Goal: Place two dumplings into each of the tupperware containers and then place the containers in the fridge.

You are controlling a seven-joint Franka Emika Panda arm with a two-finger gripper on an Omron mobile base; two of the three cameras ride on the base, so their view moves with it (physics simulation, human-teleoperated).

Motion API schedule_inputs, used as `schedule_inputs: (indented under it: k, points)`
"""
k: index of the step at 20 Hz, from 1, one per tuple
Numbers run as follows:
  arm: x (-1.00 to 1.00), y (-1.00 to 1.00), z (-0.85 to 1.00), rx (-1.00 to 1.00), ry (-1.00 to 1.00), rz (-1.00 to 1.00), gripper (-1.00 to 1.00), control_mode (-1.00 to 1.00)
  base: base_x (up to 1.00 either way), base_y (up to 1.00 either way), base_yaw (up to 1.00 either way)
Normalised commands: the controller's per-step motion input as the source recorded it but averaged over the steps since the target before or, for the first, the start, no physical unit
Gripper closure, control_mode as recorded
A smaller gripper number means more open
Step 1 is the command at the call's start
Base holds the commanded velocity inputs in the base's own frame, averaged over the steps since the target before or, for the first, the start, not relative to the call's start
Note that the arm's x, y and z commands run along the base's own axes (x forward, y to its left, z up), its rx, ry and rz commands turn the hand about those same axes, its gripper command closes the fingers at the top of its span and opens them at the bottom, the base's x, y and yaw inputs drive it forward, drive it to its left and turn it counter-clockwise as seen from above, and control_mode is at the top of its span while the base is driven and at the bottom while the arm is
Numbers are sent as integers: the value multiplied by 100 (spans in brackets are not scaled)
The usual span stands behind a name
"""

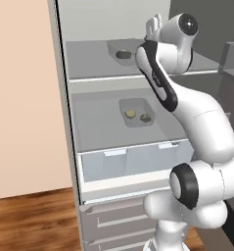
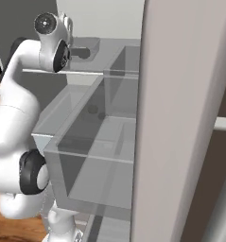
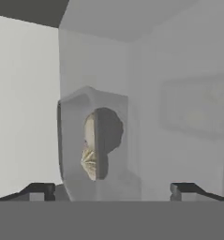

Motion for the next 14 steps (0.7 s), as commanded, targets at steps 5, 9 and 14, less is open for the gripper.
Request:
schedule_inputs:
  k: [5,9,14]
  points:
    - [-89,0,34,0,4,-1,-100,-100,0,0,0]
    - [-100,0,41,-1,20,0,-100,-100,0,0,0]
    - [-100,2,5,-12,31,0,-100,-100,0,0,0]
